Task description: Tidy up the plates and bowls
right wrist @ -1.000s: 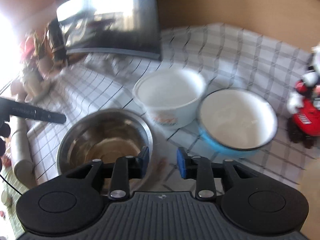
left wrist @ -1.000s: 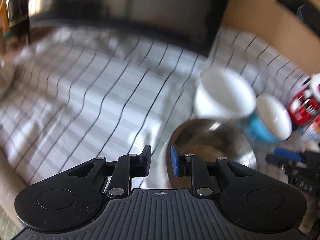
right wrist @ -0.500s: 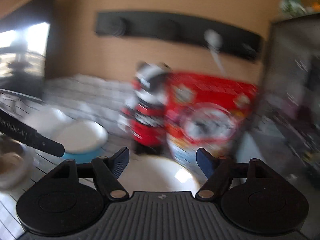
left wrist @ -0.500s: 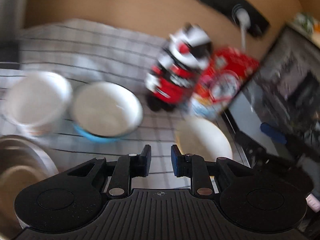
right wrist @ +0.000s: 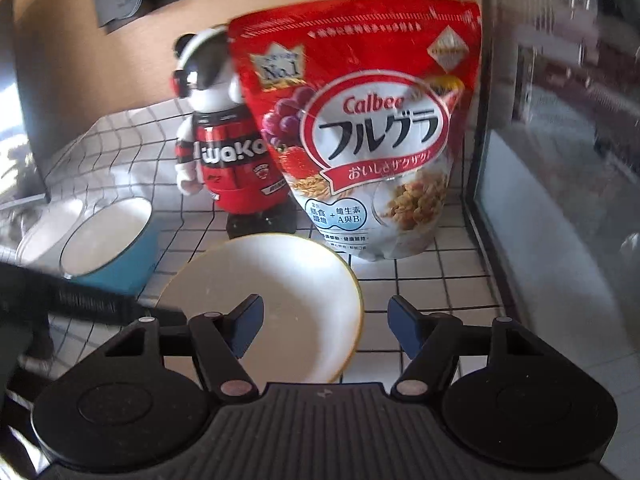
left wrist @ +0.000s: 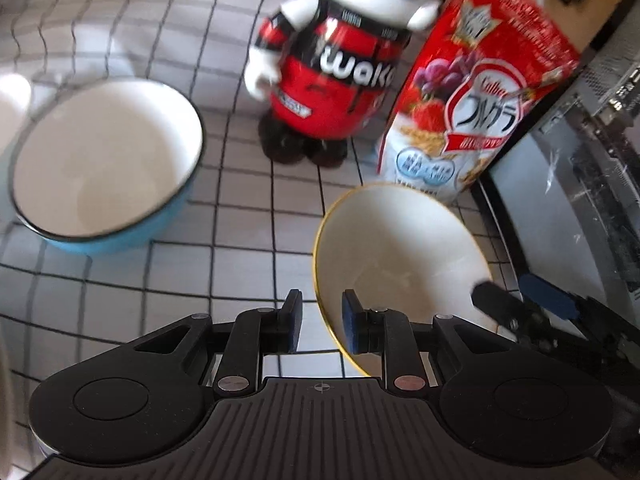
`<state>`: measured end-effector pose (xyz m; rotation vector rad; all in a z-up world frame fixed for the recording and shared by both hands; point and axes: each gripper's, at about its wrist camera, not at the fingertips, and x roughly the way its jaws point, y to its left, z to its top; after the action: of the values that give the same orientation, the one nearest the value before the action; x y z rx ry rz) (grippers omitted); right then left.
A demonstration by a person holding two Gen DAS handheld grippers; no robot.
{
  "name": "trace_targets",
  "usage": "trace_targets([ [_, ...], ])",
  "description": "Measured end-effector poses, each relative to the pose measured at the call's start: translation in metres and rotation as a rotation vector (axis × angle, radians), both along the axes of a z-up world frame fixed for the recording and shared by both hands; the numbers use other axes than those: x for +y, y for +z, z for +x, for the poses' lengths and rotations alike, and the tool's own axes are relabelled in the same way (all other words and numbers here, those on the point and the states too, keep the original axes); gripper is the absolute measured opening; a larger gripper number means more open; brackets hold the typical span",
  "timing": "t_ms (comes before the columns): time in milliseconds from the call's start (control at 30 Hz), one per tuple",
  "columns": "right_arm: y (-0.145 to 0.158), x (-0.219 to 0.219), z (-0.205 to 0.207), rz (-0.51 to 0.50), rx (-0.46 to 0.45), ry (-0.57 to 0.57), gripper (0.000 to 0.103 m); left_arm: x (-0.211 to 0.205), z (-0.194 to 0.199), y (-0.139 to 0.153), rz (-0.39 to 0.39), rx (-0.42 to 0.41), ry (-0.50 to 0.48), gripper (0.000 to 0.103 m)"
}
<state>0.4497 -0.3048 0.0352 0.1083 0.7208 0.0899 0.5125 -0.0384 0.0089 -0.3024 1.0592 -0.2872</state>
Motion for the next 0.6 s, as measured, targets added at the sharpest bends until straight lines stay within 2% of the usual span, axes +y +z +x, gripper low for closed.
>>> trace_targets([
  [100,-0.014,-0.003,0.024,0.039,0.061,-0.038,0.063,-0.005,0.009,-0.015,-0.022,0.035,-0.006,0.024],
  [133,-0.019,-0.005,0.03,0.06,0.089,-0.043,0.058,-0.006,0.011,-0.021,-0.034,0.051,-0.002,0.024],
  [300,-0.04,-0.015,0.056,0.151,0.183,-0.048,0.056,-0.013,0.018,-0.039,-0.082,0.1,-0.018,0.024],
  [400,-0.046,-0.015,0.061,0.187,0.236,-0.007,0.041,-0.017,0.02,-0.041,-0.09,0.114,-0.042,0.022],
  [600,-0.043,-0.007,0.047,0.203,0.268,0.036,0.04,-0.01,0.019,-0.037,-0.072,0.162,-0.037,0.022],
])
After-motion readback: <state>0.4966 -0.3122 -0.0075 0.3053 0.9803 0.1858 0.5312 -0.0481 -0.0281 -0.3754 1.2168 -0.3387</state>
